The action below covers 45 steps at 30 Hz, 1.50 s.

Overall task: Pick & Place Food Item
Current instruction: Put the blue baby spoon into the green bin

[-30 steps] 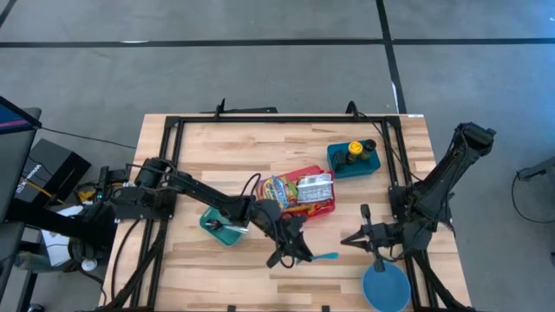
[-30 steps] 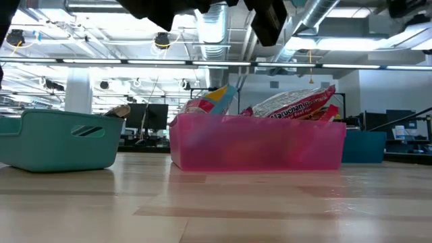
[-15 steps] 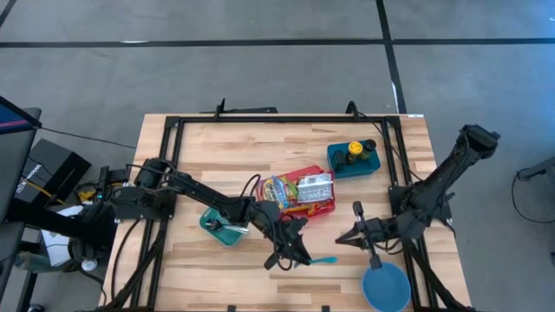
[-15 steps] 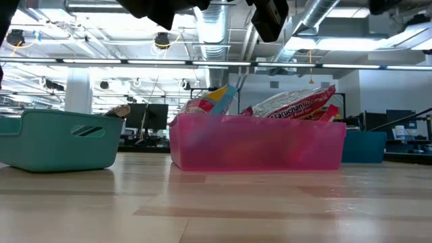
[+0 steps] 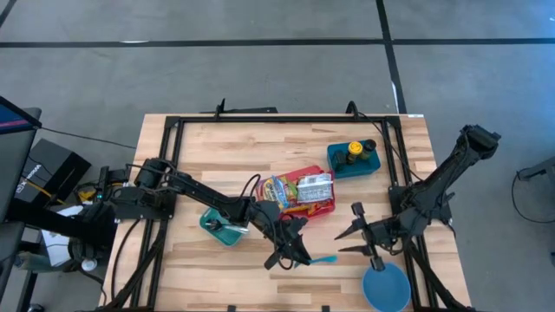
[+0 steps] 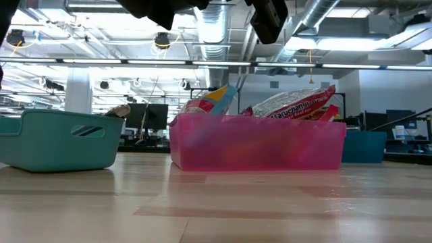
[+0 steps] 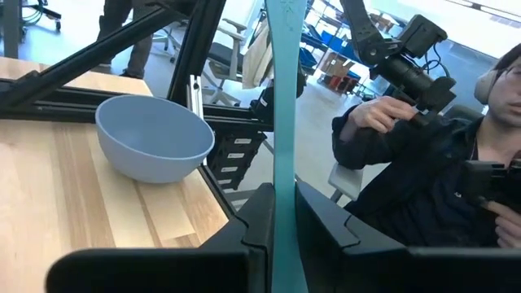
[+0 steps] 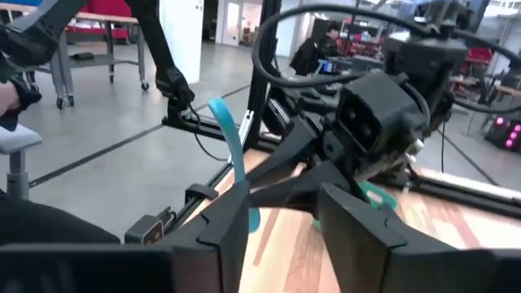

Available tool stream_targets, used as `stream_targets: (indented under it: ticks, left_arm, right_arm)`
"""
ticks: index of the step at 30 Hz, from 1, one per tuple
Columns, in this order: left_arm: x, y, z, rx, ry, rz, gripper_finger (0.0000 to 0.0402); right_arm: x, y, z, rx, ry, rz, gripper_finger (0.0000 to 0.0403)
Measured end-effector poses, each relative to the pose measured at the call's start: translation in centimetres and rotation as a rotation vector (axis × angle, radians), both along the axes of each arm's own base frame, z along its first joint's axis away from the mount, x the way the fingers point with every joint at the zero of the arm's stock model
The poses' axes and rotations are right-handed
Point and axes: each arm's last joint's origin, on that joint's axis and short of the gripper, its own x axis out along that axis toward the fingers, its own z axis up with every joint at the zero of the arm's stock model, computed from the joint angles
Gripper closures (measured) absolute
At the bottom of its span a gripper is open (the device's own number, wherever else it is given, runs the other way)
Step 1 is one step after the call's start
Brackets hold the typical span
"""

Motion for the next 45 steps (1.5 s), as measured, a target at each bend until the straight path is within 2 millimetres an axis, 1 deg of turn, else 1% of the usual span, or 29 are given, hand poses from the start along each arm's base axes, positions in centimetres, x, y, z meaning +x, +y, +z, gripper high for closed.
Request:
stream_targets:
  ticks: [5,9,12,18,23,26,30,34,37,41,45]
  left_arm:
    - [0.0,0.0,0.0,-0.015,0.013,0.002,0.037]
    - [0.0,0.0,0.0,-0.023,0.019,0.004,0.0373]
    - [0.0,0.0,0.0,-0.024,0.02,0.004,0.0374]
    - [0.0,0.0,0.0,-0.027,0.023,0.005,0.0372]
    - [0.0,0.0,0.0,-0.028,0.024,0.005,0.0371]
    - [0.0,0.0,0.0,-0.028,0.024,0.005,0.037]
    - [0.0,0.0,0.0,-0.028,0.025,0.005,0.0375]
    - [0.0,0.0,0.0,-0.029,0.025,0.006,0.037]
    - [0.0,0.0,0.0,-0.038,0.034,0.008,0.037]
    - [0.0,0.0,0.0,-0.039,0.036,0.008,0.0375]
    - [0.0,0.0,0.0,-0.041,0.036,0.008,0.0369]
  right_arm:
    - [0.3,0.4,-0.3,-0.049,-0.024,0.006,0.0243]
    - [0.9,0.8,-0.5,-0.075,-0.06,0.003,0.0233]
    - [1.1,1.0,-0.4,-0.086,-0.098,0.001,0.0232]
    - [1.3,1.0,-0.4,-0.082,-0.104,0.016,0.0232]
    - [1.4,1.1,0.0,-0.088,-0.117,0.023,0.0232]
    - [1.5,1.3,0.3,-0.089,-0.125,0.039,0.0232]
    - [2.0,1.8,0.1,-0.115,-0.109,0.041,0.0233]
    - [2.8,2.4,-0.1,-0.137,-0.081,0.034,0.0243]
    - [3.3,2.8,0.3,-0.146,-0.09,0.034,0.0258]
    - [3.4,3.1,0.5,-0.157,-0.071,0.038,0.0283]
    - [3.4,3.0,0.4,-0.156,-0.05,0.037,0.0303]
